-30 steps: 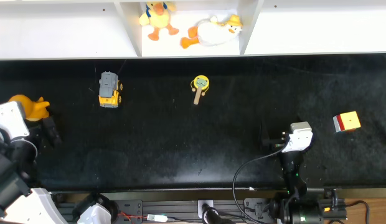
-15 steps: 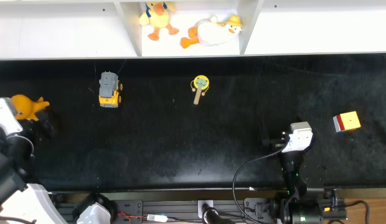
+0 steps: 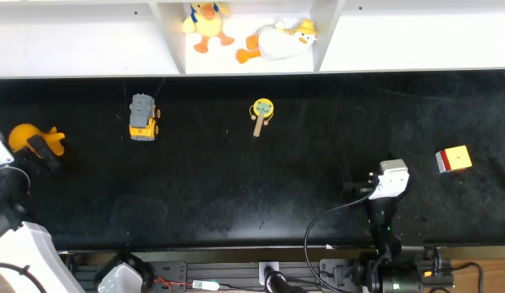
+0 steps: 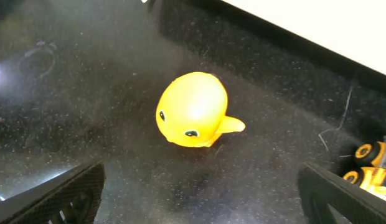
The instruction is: Store Toys
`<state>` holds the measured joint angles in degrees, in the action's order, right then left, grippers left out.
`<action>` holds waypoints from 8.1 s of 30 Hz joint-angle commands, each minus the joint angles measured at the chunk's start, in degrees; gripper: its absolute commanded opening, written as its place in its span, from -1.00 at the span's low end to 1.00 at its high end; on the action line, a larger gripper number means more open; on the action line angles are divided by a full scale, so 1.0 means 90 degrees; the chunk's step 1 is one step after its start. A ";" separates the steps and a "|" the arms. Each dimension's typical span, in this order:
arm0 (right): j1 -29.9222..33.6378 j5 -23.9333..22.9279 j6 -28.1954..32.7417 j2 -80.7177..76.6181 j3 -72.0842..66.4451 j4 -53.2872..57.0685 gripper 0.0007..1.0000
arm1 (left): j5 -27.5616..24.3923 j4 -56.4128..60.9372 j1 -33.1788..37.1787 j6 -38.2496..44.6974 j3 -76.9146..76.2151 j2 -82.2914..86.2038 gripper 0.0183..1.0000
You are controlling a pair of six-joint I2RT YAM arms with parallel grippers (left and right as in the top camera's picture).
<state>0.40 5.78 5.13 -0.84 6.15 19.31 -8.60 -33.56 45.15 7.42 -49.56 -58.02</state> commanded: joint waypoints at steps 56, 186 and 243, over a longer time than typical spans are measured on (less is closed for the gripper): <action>0.0041 0.0066 0.0000 0.0070 -0.0041 -0.0036 0.99 | -0.1644 0.0729 -0.0121 0.1314 -0.1175 -0.2205 -0.56; 0.0041 0.0066 0.0000 0.0070 -0.0041 -0.0036 0.99 | -0.0202 0.0505 -0.2113 0.0219 -0.3776 -0.4034 1.00; 0.0041 0.0066 0.0000 0.0070 -0.0041 -0.0036 0.99 | 0.0342 0.1783 -0.4418 -0.0486 0.0651 -0.2669 0.88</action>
<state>0.40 5.76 5.10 -0.84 6.13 19.31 -6.98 -17.85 5.58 0.36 -44.05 -81.41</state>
